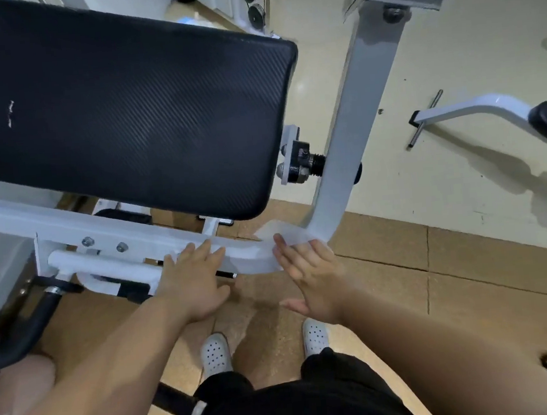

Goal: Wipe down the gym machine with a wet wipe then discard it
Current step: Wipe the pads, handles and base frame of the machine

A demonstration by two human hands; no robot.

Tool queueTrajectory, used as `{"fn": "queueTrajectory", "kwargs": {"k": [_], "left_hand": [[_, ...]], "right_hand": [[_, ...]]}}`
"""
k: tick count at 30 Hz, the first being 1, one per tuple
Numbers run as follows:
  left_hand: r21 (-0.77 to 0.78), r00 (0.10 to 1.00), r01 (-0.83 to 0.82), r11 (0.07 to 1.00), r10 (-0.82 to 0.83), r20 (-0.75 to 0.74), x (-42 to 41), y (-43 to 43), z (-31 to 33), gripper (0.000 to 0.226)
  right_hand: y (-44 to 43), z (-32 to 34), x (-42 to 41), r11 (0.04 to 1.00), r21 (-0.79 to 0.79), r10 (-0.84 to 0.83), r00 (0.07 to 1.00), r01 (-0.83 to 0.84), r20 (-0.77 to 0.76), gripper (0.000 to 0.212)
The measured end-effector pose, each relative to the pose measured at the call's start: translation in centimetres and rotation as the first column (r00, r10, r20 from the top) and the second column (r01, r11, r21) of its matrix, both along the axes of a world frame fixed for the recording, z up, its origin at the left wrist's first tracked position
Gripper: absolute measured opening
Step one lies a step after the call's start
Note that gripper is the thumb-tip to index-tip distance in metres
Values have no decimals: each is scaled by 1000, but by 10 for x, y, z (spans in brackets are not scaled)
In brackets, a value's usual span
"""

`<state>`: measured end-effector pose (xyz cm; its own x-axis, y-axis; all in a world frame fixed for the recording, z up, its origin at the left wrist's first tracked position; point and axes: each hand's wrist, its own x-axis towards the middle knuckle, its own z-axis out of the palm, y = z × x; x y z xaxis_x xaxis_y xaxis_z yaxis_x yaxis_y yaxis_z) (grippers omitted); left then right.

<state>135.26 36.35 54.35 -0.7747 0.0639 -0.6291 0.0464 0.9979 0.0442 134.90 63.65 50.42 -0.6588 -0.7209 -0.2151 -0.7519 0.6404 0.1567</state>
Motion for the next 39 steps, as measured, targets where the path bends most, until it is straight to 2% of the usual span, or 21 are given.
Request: {"fn": "queueTrajectory", "kwargs": {"k": [3, 5, 7, 9, 12, 15, 17, 20, 22, 24, 27, 29, 33, 36, 39], "left_hand": [[28, 994, 111, 993, -111, -2, -3, -29, -3, 78], [20, 988, 152, 988, -151, -37, -6, -47, -5, 79], [16, 984, 172, 985, -171, -52, -7, -66, -9, 82], [35, 979, 203, 979, -202, -22, -6, -81, -11, 85], [79, 971, 239, 968, -240, 1, -6, -92, -11, 89], [101, 969, 245, 964, -248, 17, -11, -93, -10, 92], [94, 966, 253, 963, -256, 28, -13, -92, -10, 93], [90, 962, 265, 960, -269, 37, -16, -93, -12, 95], [83, 958, 280, 956, -284, 38, -18, -95, -15, 95], [70, 953, 296, 953, -300, 48, -21, -97, -15, 94], [49, 953, 292, 955, -295, 69, -22, -94, -12, 89], [45, 963, 257, 965, -260, 75, -21, -88, -7, 85], [-2, 965, 251, 968, -250, 74, -15, -76, 2, 84], [-28, 971, 231, 973, -229, 63, -8, -75, 3, 87], [-19, 975, 210, 977, -208, 72, -7, -76, 2, 87]], "right_hand": [[-14, 17, -6, 977, -5, -211, 977, 211, -38, 89], [-21, 29, -13, 922, -2, -387, 918, 388, -88, 84], [-35, 35, -10, 879, 41, -471, 877, 476, -91, 86], [-60, 33, 3, 850, 73, -521, 853, 521, -27, 92], [-110, 21, 21, 809, 149, -587, 794, 569, 160, 108], [-150, 10, 19, 798, 111, -595, 743, 593, 306, 113], [-149, 9, 15, 826, 78, -547, 760, 559, 352, 108], [-104, 15, 9, 893, 129, -449, 879, 432, 163, 101], [-68, 26, 2, 884, 177, -447, 894, 434, 40, 99], [-46, 33, -4, 881, 193, -439, 898, 433, -10, 97], [-55, 32, -1, 850, 147, -512, 859, 506, 6, 100], [-82, 20, 14, 840, 106, -541, 836, 532, 87, 103], [-122, -4, 35, 877, 34, -470, 841, 479, 267, 106], [-97, -7, 27, 907, 17, -415, 889, 420, 191, 98], [-54, -3, 23, 872, -6, -489, 871, 490, 55, 97]]}}
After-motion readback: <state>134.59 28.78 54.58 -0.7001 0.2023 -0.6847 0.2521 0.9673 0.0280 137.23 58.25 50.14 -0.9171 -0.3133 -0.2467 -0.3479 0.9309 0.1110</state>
